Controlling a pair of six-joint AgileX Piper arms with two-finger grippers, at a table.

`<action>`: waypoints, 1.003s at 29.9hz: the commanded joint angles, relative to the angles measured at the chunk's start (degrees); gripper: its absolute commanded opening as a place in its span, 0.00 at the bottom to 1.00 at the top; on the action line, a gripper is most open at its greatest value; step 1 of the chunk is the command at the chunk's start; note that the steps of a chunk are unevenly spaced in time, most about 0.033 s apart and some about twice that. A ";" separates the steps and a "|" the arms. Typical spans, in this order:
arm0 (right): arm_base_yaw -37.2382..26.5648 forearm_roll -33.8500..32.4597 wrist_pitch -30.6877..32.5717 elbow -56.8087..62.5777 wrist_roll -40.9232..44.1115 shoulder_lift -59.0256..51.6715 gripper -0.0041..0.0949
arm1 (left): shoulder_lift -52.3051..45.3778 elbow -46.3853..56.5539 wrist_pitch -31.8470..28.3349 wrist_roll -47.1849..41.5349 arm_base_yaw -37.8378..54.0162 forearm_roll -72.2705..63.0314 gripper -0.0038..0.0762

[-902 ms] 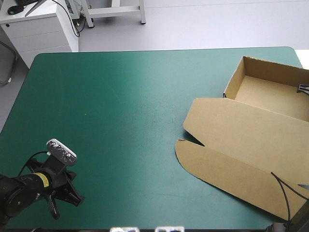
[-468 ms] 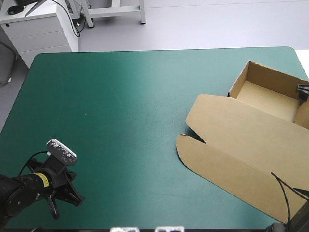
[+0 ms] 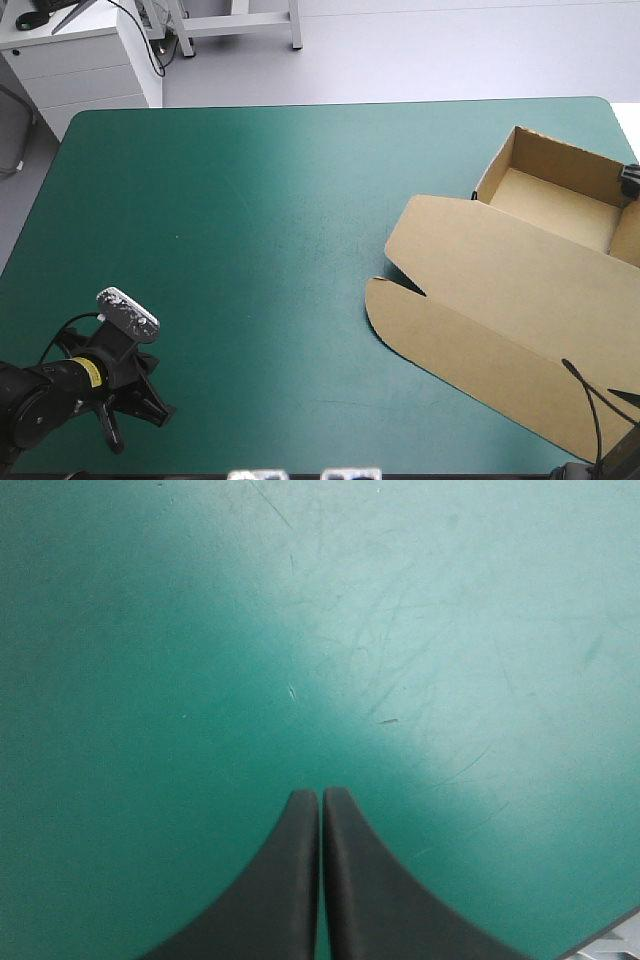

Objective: Fold the box

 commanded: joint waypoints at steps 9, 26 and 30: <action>1.78 17.02 0.51 -2.34 -8.13 -15.93 0.04 | -0.09 -1.42 -4.38 -2.34 -0.11 -0.26 0.04; 21.64 11.75 0.51 9.94 -9.18 -35.36 0.04 | -0.09 -1.14 -7.06 -2.35 -0.11 -2.66 0.04; 23.44 11.75 -1.14 21.03 -9.18 -43.50 0.04 | -0.09 0.89 -9.26 -2.35 -0.11 -3.13 0.04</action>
